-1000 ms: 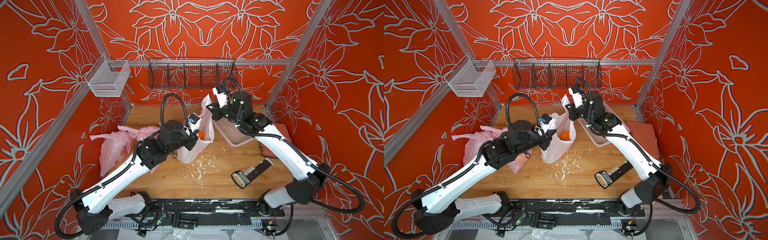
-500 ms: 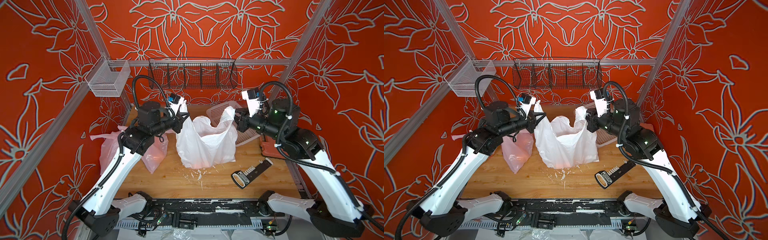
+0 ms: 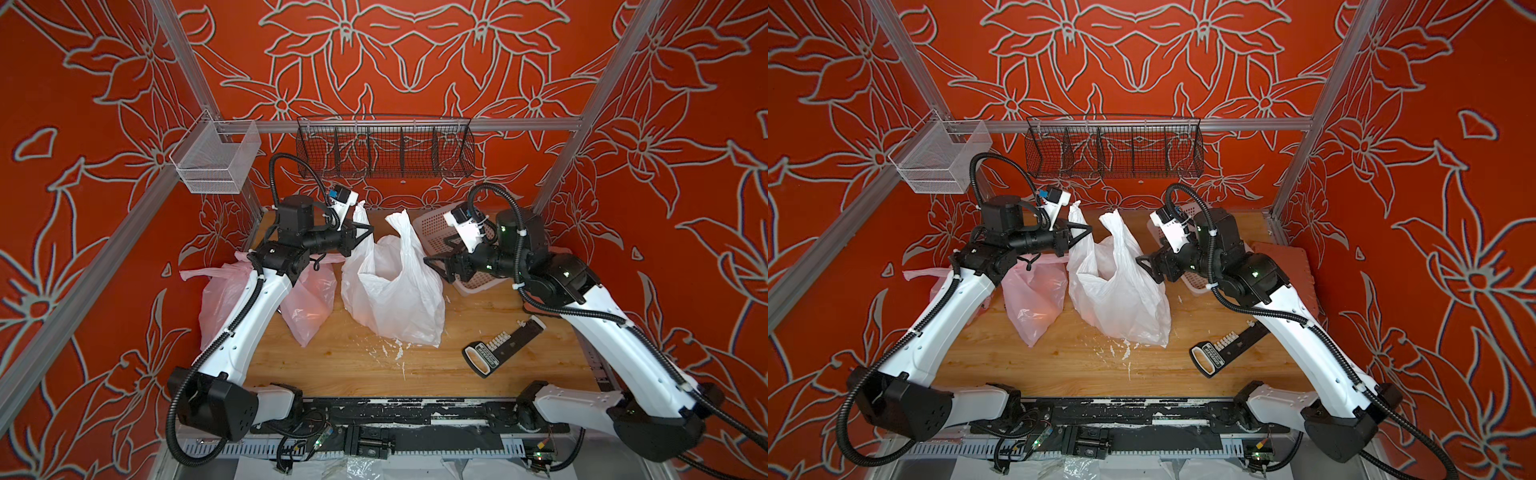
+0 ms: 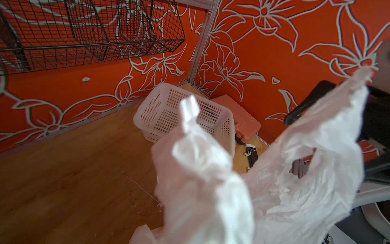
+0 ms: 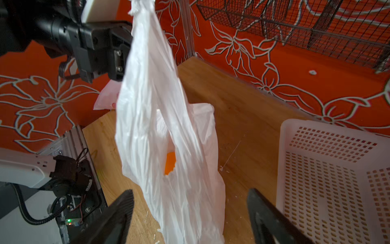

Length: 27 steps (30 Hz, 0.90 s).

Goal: Place the oranges into plastic bags & tie knots
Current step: Adjust the plastic bag at the center of the board.

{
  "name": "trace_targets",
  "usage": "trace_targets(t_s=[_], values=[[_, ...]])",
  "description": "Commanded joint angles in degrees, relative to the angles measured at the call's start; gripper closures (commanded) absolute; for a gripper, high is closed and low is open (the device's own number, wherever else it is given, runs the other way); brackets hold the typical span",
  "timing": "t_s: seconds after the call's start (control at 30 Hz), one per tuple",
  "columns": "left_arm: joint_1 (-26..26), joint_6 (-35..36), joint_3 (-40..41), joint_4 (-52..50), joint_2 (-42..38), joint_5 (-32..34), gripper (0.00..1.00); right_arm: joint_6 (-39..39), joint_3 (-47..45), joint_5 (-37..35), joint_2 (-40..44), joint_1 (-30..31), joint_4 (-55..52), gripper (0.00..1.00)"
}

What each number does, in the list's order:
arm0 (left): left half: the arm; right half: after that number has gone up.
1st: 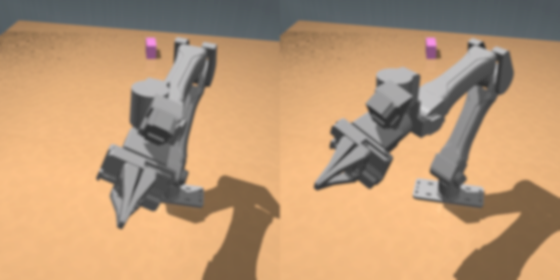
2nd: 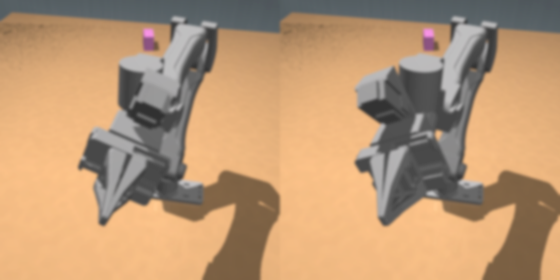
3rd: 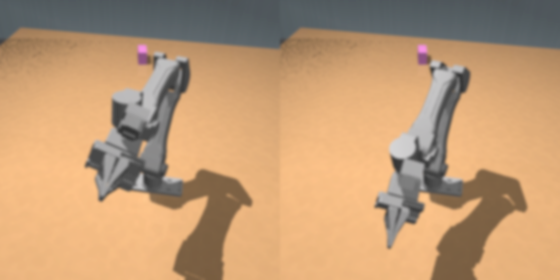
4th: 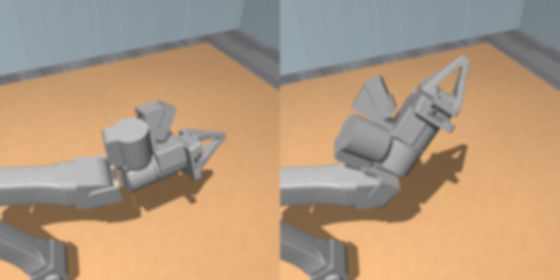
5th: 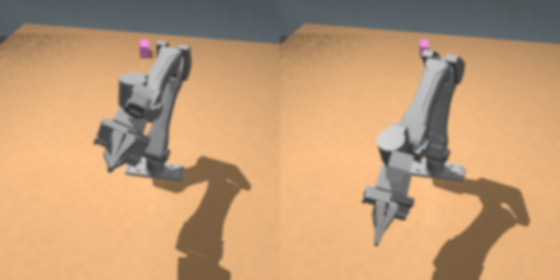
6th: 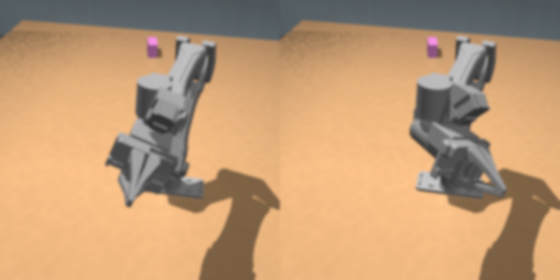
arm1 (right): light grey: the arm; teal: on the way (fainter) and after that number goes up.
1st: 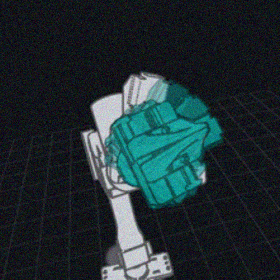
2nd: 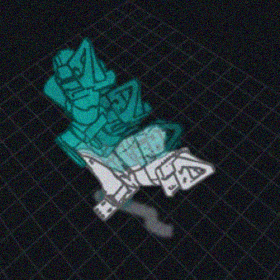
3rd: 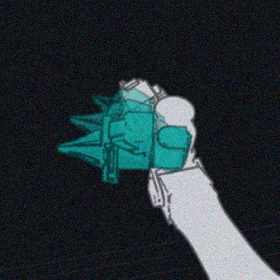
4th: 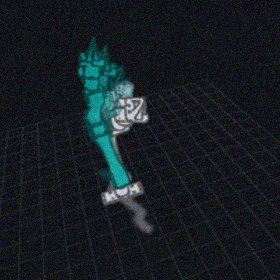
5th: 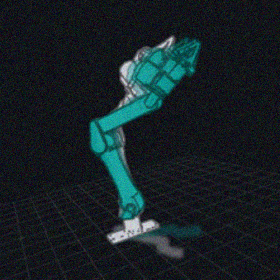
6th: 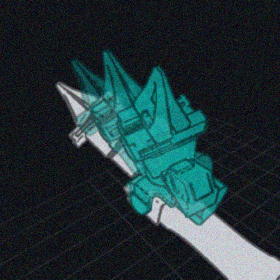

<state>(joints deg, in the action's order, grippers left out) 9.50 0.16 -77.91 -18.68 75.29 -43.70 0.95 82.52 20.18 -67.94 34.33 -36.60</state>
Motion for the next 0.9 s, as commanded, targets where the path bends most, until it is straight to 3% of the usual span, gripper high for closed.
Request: trace_targets(t_s=[0.0,0.3,0.57,0.87], values=[[-1.3,0.4,-0.6,2.6,-2.0,-3.4,1.0,6.3,-3.0,5.5,4.0,-1.1,5.3,0.03],[-1.8,0.8,-0.1,1.7,-2.9,-4.3,1.0,3.5,-9.4,23.6,0.3,-2.5,23.2,0.02],[-1.9,1.3,0.3,1.0,-3.8,-4.7,1.0,-0.1,-11.3,20.4,-2.9,-4.8,33.2,0.02],[-2.0,1.3,0.0,0.1,-3.6,-4.8,1.0,-3.5,-12.7,24.8,-5.0,-3.6,39.5,0.02]])
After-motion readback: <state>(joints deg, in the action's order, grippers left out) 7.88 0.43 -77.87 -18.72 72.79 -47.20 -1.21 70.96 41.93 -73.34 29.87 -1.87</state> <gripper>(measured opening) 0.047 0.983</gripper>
